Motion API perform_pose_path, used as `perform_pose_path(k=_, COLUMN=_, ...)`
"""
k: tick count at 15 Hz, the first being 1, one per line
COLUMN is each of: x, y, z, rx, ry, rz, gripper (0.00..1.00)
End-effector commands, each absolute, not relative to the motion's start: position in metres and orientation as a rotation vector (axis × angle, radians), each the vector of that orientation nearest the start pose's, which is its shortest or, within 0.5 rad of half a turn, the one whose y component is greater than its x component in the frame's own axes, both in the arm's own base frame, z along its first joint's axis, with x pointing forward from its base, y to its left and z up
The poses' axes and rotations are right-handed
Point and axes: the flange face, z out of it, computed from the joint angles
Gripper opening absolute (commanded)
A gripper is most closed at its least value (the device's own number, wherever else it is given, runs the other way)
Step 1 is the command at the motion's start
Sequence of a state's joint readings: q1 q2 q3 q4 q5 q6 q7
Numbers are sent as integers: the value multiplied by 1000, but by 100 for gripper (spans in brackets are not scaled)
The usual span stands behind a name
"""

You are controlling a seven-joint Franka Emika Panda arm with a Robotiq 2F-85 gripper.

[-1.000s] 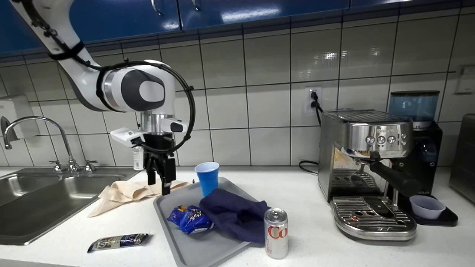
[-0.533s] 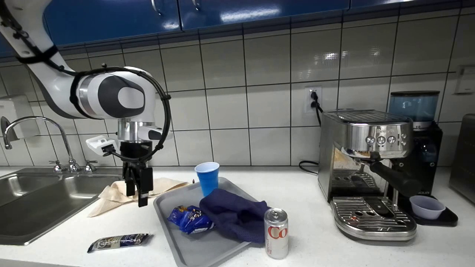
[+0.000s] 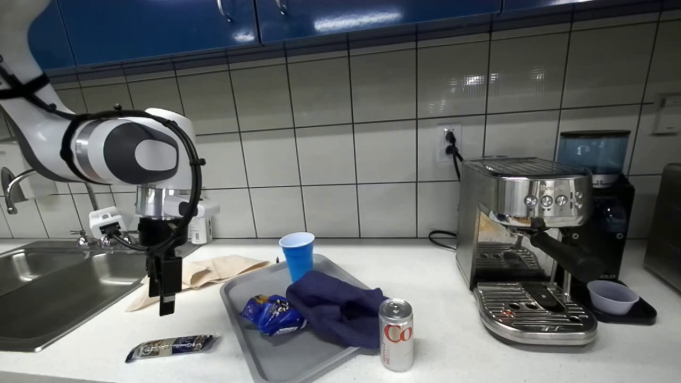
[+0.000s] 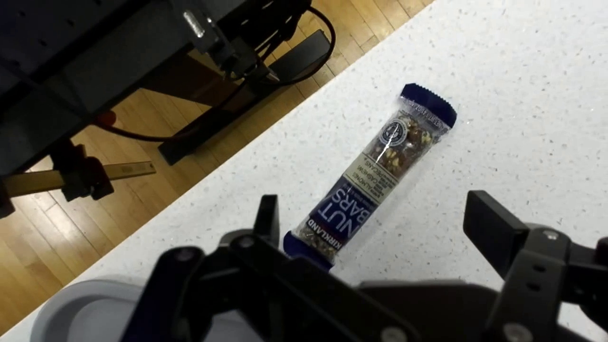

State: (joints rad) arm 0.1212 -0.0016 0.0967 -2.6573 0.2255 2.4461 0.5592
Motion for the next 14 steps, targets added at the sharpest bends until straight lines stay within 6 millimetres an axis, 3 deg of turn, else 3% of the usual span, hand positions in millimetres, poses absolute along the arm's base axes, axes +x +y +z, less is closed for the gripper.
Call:
perform_pose_path(k=1, x=385, y=94, z=221, rx=-2934, ry=924, rz=330, gripper=100)
perform_pose_path(k=14, x=392, y=94, z=180, rx=-2887, ry=1168, rz=246, gripper=100)
